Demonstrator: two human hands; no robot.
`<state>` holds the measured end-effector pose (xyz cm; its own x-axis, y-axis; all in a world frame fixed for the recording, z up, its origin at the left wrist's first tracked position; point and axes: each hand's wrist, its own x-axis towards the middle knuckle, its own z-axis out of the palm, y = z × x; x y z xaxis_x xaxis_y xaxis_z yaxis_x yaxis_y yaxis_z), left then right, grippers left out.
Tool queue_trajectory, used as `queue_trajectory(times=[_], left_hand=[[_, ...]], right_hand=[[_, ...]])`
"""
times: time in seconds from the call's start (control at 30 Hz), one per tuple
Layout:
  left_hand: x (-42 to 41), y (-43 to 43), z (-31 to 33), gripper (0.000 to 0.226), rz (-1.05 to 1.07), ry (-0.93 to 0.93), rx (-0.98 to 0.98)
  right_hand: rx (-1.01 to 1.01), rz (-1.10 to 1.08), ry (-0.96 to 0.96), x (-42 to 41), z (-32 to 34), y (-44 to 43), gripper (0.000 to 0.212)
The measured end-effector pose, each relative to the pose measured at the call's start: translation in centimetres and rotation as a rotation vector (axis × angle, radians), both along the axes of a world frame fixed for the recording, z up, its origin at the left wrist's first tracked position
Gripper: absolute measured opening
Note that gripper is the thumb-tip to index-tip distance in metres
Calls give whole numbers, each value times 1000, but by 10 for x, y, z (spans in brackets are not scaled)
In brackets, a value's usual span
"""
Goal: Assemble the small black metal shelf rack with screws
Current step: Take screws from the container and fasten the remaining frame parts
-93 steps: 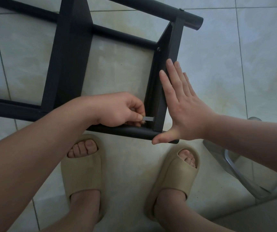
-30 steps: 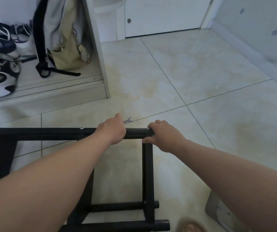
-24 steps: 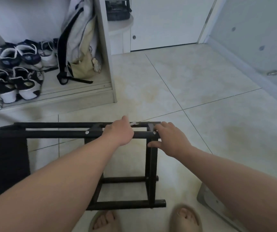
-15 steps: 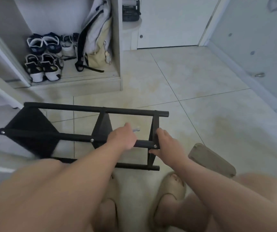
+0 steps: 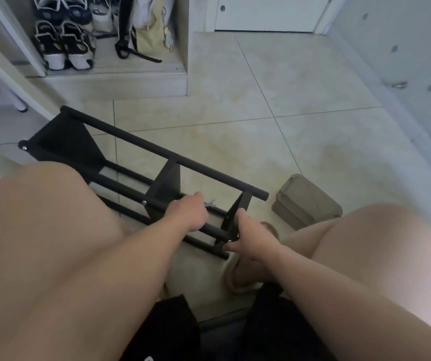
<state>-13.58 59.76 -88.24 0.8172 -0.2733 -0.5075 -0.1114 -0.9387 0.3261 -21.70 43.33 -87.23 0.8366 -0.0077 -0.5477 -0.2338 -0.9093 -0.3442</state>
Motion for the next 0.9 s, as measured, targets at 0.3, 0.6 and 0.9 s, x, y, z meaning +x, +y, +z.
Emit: queue_trajectory(times=[0.3, 0.6, 0.9], left_hand=[[-11, 10, 1, 9, -13, 60, 8], [0, 10, 6, 17, -81, 180, -87], [9, -1, 0, 19, -166, 230, -198]], right_hand=[[-463, 214, -112, -1, 9, 4, 154], [-423, 290, 48, 13, -5, -9, 169], [-429, 285, 97, 10, -1, -7, 166]])
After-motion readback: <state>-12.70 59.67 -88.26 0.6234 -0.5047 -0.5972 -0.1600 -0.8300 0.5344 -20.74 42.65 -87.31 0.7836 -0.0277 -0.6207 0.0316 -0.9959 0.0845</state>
